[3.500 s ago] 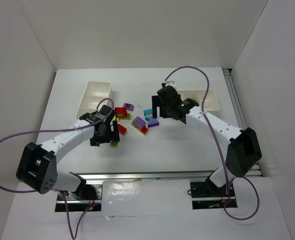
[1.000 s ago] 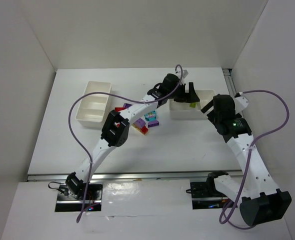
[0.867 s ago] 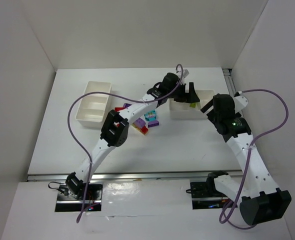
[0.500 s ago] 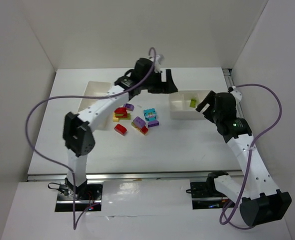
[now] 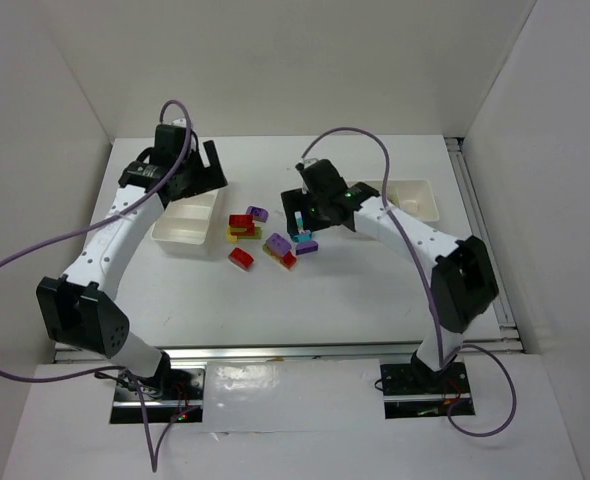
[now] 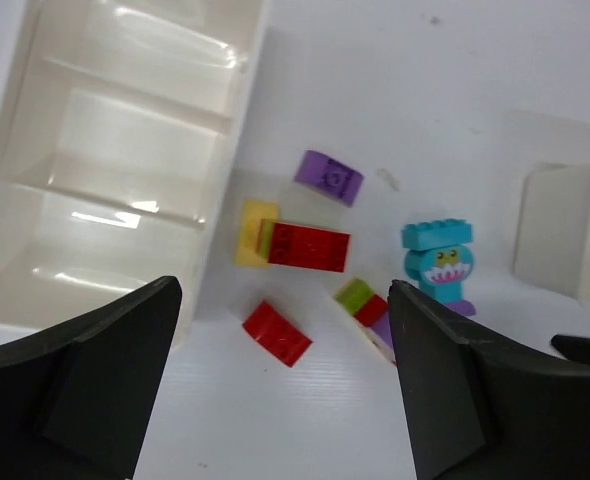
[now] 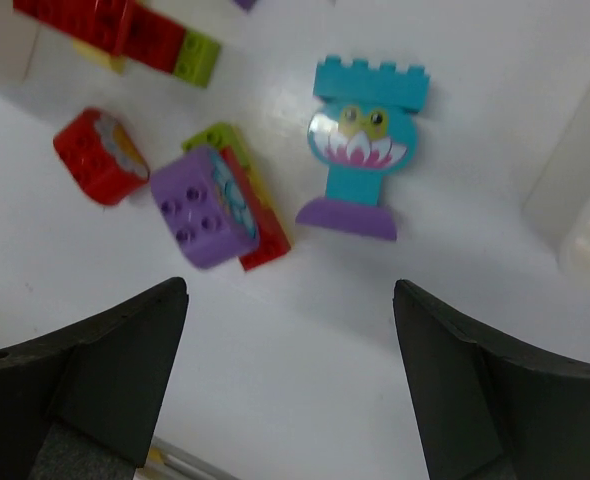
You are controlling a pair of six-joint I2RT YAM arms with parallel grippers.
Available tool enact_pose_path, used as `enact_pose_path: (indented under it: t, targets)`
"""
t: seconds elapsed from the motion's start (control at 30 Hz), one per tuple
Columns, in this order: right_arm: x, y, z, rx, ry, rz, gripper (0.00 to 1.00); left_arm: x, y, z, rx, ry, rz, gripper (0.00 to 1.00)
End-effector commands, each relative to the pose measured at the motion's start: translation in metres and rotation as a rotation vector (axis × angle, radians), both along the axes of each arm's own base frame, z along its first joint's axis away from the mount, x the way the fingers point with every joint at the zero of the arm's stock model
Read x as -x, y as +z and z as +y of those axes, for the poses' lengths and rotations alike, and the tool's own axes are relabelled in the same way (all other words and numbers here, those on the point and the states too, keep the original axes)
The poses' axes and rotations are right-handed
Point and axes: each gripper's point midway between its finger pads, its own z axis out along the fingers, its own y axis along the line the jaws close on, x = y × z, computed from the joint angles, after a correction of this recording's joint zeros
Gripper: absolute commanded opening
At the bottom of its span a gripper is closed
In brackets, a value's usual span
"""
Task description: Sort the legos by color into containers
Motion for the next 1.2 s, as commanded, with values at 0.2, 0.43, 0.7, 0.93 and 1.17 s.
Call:
enact_pose_path:
  t: [0.2,0.43,0.7,0.93,1.17]
  targets:
    - [-0.044,0.006,0.039,0.052,0.070,-0.051,0.89,0.017,0.000,0.026,0.012,0.019,0.031,0.95]
    - [-0.017,-0.012,0.067,0.117,0.274,-0.049,0.94,0.013,-0.007,0.029,0.005,-0.003,0.057,0.95]
    - [-0.018,-0.035,0.068,0.163,0.289,-0.035,0.84,0.013,-0.007,0.032,0.004,-0.007,0.057,0.95]
    - [-0.010,-0.055,0.072,0.177,0.324,0.007,0.71,0.017,-0.012,0.032,0.003,-0.007,0.067,0.95]
    - [-0.009,-0.063,0.077,0.181,0.334,0.015,0.55,0.018,-0.015,0.032,0.001,-0.007,0.076,0.95]
